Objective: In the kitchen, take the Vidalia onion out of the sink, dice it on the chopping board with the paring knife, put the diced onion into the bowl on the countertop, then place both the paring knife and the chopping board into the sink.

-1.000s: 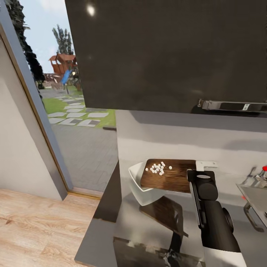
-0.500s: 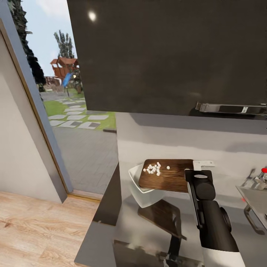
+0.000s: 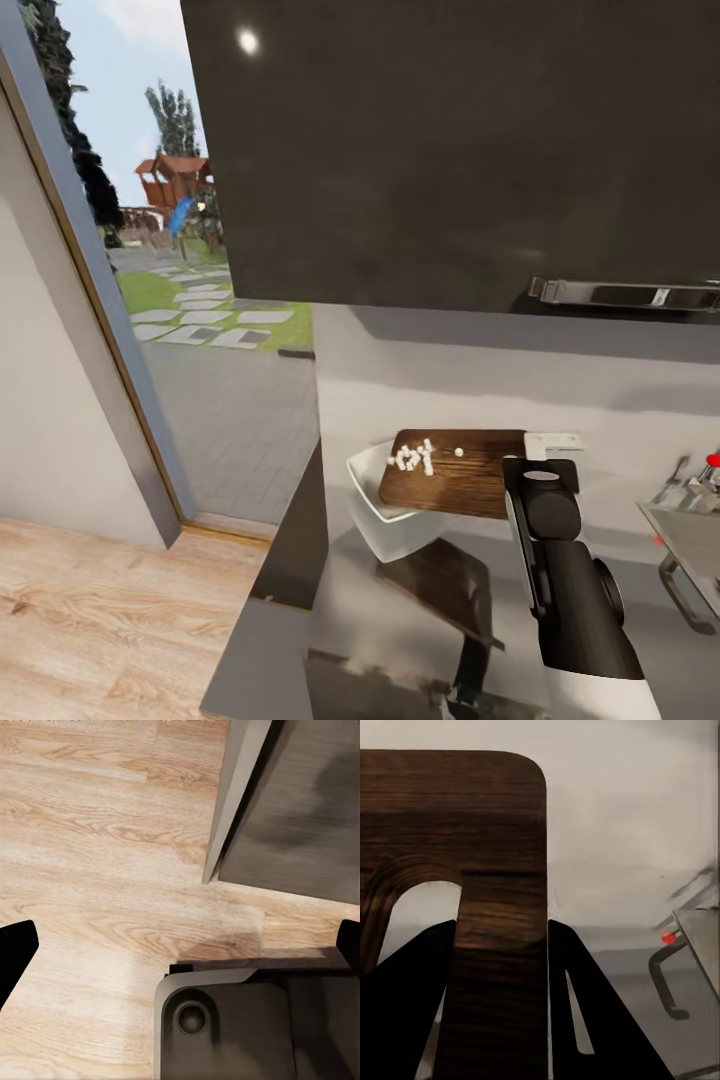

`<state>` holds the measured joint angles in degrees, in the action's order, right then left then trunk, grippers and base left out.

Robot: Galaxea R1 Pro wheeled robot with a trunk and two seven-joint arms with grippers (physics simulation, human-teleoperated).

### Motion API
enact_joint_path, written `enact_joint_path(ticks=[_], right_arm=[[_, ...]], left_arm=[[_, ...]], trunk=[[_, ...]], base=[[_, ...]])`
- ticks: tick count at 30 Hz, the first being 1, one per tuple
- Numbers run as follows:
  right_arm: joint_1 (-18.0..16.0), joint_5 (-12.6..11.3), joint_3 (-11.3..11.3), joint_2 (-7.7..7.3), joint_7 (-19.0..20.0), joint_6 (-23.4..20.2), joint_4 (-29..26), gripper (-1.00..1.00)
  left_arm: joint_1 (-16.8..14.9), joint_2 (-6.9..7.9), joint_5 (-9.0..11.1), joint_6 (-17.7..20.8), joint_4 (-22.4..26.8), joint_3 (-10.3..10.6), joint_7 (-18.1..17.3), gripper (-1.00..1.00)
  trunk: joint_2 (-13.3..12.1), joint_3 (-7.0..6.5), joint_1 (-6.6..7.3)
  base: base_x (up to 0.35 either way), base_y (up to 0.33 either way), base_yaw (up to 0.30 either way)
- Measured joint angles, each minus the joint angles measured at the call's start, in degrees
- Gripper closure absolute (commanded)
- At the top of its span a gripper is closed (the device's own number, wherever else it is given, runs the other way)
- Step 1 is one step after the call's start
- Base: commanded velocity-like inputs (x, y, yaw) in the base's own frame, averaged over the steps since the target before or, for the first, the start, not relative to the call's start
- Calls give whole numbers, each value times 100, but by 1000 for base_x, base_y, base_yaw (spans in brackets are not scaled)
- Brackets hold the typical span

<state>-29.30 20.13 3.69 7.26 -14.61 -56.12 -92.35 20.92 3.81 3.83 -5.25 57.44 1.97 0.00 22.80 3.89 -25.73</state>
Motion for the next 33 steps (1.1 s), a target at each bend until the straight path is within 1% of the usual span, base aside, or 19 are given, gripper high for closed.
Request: enact_joint_path(ticks=[4, 16, 33], right_arm=[[0, -33, -1, 0, -46, 5, 1, 100], [0, -18, -1, 0, -53, 3, 5, 100], [0, -30, -15, 0, -85, 44, 24, 100]], left_arm=[[0, 0, 1, 0, 0, 0, 0, -100], [0, 0, 5, 0, -17, 0, 0, -100], [0, 0, 5, 0, -36, 0, 0, -100]], trunk=[[0, 0, 0], [-1, 0, 0], [-1, 0, -1]], base=[[143, 60, 0], [138, 15, 0], [7, 0, 0]])
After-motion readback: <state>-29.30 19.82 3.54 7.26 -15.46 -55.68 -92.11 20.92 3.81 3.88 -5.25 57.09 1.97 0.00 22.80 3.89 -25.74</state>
